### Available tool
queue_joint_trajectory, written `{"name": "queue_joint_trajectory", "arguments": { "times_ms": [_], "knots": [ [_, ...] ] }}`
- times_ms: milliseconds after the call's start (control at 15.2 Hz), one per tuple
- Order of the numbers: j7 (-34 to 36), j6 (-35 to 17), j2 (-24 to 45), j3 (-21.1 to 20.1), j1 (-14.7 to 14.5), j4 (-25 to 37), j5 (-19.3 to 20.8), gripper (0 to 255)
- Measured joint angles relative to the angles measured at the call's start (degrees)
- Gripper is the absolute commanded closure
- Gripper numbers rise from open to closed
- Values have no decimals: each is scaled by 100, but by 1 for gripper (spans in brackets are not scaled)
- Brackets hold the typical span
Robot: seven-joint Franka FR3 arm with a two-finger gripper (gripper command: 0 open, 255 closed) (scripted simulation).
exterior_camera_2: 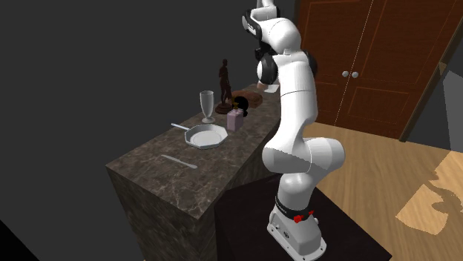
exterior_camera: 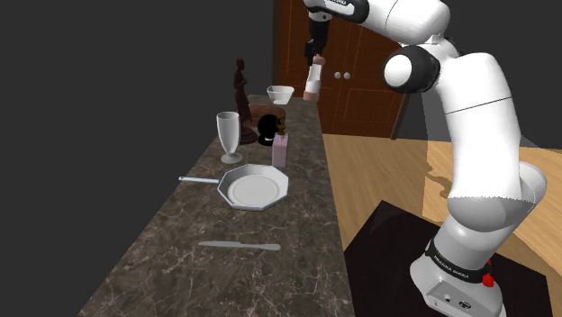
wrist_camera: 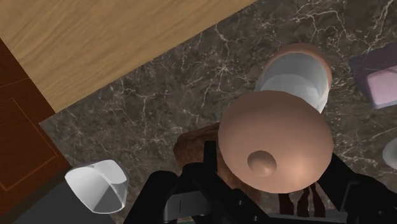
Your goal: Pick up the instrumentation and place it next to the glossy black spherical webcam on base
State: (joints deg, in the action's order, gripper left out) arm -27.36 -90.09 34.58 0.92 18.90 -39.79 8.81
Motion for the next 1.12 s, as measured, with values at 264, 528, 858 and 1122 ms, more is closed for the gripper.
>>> {"name": "queue_joint_trajectory", "arguments": {
  "times_ms": [264,528,858,1122],
  "knots": [
    [51,-483,-286,-10,21,-760,8,255],
    [121,-992,-583,-15,33,-1568,21,255],
    [197,-1503,-792,-16,40,-2293,40,255],
    [264,-1923,-981,-16,42,-2907,62,255]
  ]
}}
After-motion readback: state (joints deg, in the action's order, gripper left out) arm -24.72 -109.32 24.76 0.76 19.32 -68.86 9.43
